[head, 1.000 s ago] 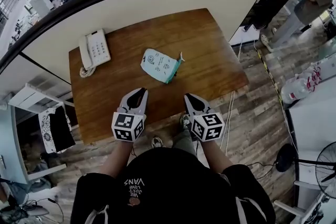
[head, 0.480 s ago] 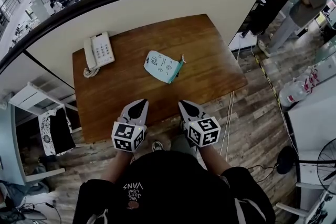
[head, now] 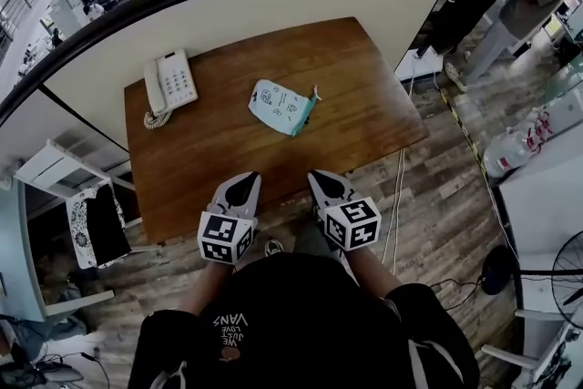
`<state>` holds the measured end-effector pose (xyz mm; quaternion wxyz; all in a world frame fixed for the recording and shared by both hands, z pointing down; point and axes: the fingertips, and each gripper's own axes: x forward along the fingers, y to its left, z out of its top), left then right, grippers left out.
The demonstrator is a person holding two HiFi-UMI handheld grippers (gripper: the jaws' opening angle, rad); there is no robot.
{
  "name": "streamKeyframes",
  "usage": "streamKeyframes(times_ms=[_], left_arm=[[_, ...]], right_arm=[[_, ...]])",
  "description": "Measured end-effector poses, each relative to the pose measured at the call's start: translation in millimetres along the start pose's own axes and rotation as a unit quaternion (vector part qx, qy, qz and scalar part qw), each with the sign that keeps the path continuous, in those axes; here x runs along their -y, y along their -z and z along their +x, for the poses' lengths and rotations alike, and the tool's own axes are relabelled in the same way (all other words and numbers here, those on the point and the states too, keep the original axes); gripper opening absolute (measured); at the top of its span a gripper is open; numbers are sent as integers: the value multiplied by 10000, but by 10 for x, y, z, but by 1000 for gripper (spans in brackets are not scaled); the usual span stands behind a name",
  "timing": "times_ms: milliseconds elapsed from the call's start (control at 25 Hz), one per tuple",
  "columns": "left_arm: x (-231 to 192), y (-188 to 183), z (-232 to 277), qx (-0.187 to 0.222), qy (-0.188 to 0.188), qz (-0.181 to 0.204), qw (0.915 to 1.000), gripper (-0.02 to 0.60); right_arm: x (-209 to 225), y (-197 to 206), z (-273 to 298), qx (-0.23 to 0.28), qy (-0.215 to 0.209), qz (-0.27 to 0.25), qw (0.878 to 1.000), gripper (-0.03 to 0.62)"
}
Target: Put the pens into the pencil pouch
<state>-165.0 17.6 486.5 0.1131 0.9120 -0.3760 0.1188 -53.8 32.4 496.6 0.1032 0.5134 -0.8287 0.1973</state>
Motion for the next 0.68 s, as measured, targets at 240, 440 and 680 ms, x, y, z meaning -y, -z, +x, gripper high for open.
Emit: streamKeyframes(times_ms=[240,440,680], left_arm=[[18,16,35,2,44,-67,10000,11],[38,22,80,-18,68,-59,10000,11],[26,13,135,3,82,-56,10000,11]], right_arm=[[22,15,-5,-45,29,-35,10000,12],[69,27,-12,-79,57,-53,9999,12],[115,30,6,-80,81,-53,9999,12]])
